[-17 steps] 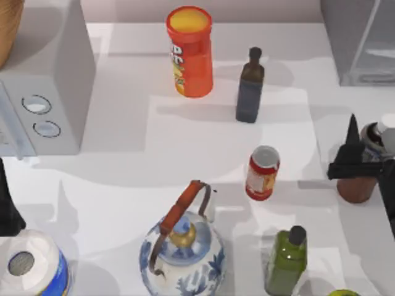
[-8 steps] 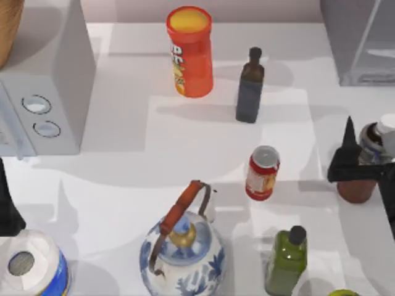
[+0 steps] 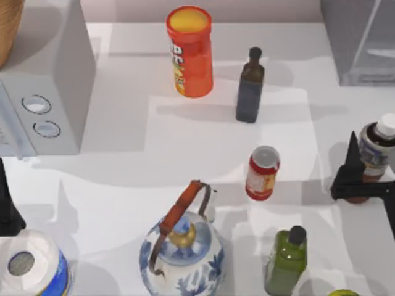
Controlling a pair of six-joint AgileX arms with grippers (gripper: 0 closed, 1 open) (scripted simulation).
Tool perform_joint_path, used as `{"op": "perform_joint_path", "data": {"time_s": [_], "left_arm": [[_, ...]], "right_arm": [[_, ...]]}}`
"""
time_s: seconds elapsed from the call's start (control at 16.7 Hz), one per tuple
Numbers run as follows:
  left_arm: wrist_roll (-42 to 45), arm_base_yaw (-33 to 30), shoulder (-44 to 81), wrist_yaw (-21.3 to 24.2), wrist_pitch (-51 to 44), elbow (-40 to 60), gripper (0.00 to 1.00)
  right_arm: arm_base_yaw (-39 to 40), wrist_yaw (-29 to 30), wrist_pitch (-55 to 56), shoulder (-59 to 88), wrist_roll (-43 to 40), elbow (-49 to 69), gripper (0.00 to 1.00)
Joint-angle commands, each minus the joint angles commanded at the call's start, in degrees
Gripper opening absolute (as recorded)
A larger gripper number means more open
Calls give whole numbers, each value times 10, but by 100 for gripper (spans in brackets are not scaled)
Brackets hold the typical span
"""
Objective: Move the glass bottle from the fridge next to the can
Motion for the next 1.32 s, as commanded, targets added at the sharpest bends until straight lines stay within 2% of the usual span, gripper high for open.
{"op": "perform_joint_path", "data": {"time_s": [0.24, 0.48, 0.96, 1.32], "left_arm": [[0, 0, 0, 0, 0, 0, 100], [0, 0, 0, 0, 0, 0, 100], [0, 0, 0, 0, 0, 0, 100], [0, 0, 0, 0, 0, 0, 100]], "right_arm": [[-11, -13, -15, -15, -1, 3, 100], [-51, -72, -105, -121, 0, -4, 100], [-165, -229, -485, -498, 7, -52, 100], [-255, -296, -767, -789, 6, -73, 100]]}}
